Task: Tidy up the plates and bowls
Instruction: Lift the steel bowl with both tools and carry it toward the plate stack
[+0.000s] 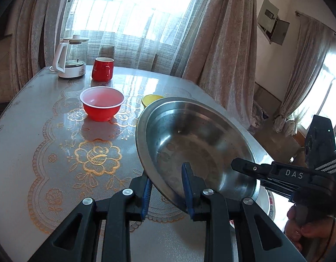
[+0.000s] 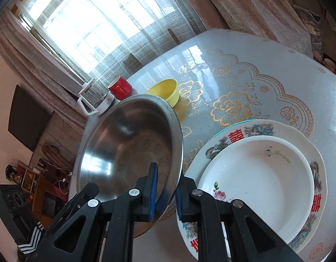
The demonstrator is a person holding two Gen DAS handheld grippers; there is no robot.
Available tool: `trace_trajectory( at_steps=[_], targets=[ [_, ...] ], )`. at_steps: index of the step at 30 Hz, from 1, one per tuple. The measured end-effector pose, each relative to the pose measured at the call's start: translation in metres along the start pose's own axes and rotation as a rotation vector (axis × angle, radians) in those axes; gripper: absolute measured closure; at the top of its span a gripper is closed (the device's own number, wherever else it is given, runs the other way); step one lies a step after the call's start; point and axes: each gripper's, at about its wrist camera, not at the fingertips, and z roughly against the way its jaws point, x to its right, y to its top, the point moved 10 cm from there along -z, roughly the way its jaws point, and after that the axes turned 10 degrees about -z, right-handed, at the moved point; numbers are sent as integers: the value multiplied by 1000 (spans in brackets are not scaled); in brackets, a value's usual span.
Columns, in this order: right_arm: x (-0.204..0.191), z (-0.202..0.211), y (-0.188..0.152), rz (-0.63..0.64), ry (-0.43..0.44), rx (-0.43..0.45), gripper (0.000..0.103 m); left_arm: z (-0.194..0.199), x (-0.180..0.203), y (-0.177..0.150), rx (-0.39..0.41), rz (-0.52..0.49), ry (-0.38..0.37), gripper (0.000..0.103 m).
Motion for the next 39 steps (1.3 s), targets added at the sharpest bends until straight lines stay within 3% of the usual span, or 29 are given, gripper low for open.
trace_trajectory(
  at_steps=[18, 39],
  targets=[
    [-7, -20, -76, -33, 14, -87, 89, 26, -38, -57, -40, 21, 62, 76],
    [-3, -45, -82, -27, -41, -92, 89, 4, -60, -76, -88, 82, 75, 75]
  ],
)
